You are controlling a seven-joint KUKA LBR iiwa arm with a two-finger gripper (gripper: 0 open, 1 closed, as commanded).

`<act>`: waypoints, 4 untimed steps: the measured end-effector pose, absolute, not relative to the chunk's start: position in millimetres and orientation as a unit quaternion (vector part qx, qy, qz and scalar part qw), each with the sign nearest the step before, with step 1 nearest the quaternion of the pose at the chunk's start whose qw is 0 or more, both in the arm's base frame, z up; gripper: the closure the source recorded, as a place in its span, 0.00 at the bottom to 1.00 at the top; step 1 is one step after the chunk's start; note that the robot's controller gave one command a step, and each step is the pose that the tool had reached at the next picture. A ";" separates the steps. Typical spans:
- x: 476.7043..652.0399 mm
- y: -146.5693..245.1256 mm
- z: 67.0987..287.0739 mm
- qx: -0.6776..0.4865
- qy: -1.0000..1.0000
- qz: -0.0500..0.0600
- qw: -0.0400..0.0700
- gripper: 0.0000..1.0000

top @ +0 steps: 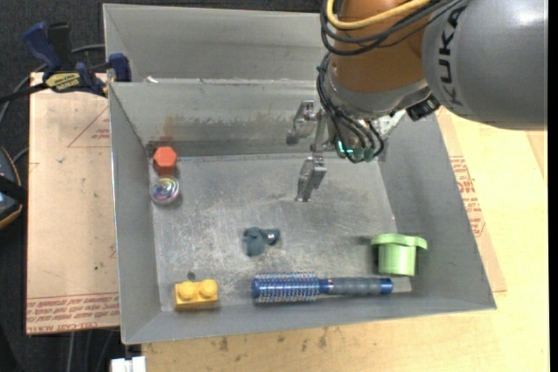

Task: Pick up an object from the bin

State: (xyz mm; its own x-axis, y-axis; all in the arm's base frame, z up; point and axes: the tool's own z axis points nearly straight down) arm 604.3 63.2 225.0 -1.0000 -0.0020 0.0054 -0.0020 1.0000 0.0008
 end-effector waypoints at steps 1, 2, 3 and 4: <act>519.3 100.2 159.4 0.077 -0.997 -0.001 0.004 0.00; 540.2 72.5 73.1 0.143 -0.990 -0.002 -0.008 0.00; 539.0 71.9 75.7 0.143 -0.990 -0.001 -0.004 1.00; 542.1 130.9 247.8 0.236 -0.972 -0.001 -0.006 1.00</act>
Offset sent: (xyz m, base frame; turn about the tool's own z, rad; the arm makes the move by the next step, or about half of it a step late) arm -0.0820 0.0348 -0.0625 -0.1505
